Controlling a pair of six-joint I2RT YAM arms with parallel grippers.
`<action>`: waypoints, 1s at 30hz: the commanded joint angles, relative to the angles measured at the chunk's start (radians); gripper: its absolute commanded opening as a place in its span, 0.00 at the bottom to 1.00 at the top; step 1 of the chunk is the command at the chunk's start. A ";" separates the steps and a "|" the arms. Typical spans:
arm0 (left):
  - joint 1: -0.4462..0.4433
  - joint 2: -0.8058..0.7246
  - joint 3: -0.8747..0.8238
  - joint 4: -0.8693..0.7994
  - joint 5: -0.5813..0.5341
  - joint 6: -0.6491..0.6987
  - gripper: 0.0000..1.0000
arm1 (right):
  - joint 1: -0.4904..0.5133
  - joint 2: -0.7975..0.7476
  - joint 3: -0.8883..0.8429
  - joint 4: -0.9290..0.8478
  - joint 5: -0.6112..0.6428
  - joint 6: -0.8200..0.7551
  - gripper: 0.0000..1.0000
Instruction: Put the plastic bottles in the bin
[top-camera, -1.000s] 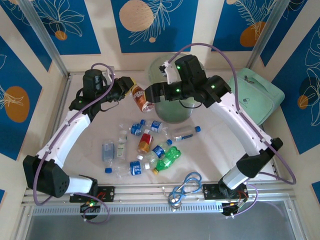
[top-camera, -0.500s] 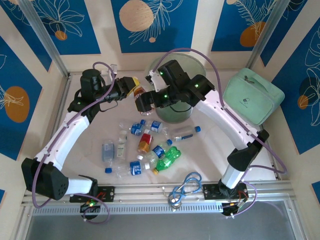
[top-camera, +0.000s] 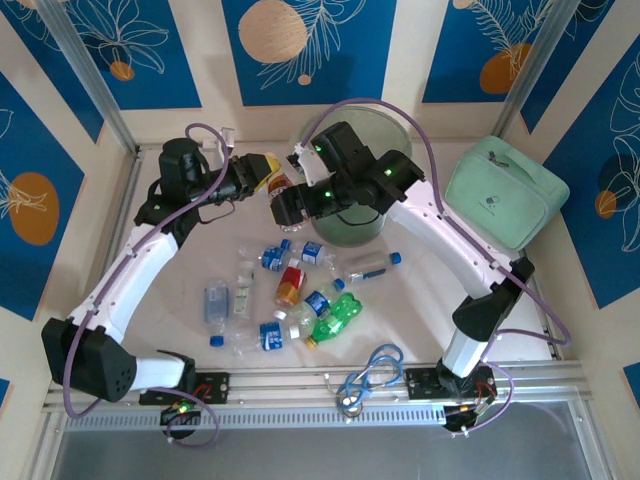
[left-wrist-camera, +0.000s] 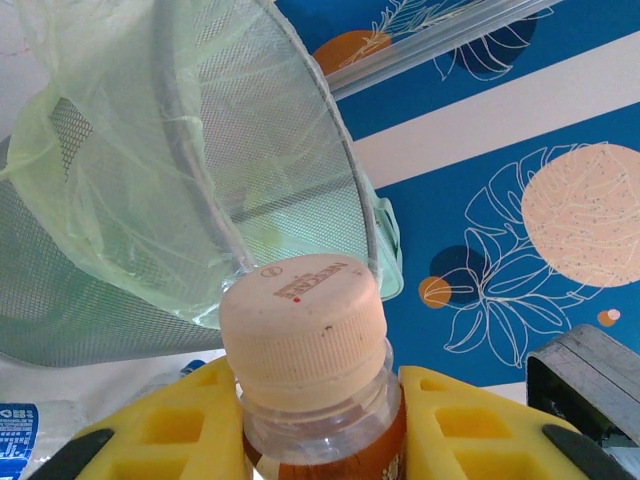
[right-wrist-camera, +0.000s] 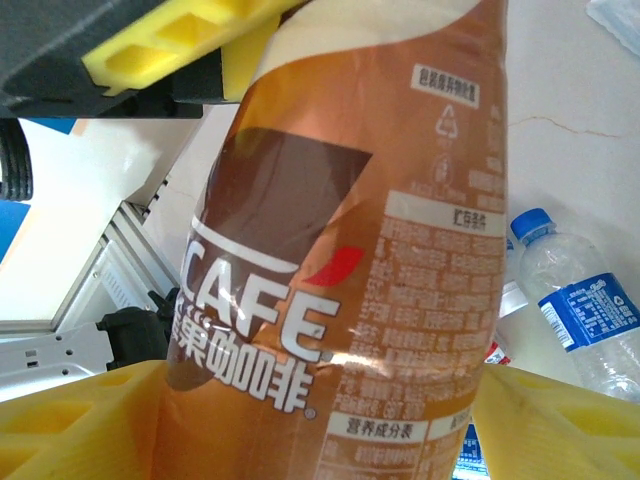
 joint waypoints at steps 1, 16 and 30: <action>0.005 -0.018 -0.010 0.048 0.026 0.001 0.30 | 0.011 0.018 -0.004 -0.007 -0.022 -0.004 0.78; 0.004 -0.017 -0.035 0.102 0.012 -0.018 0.49 | 0.005 -0.002 -0.027 0.021 -0.014 -0.005 0.55; 0.004 -0.185 -0.008 -0.288 -0.393 0.243 1.00 | -0.129 0.015 0.100 0.012 0.010 -0.020 0.53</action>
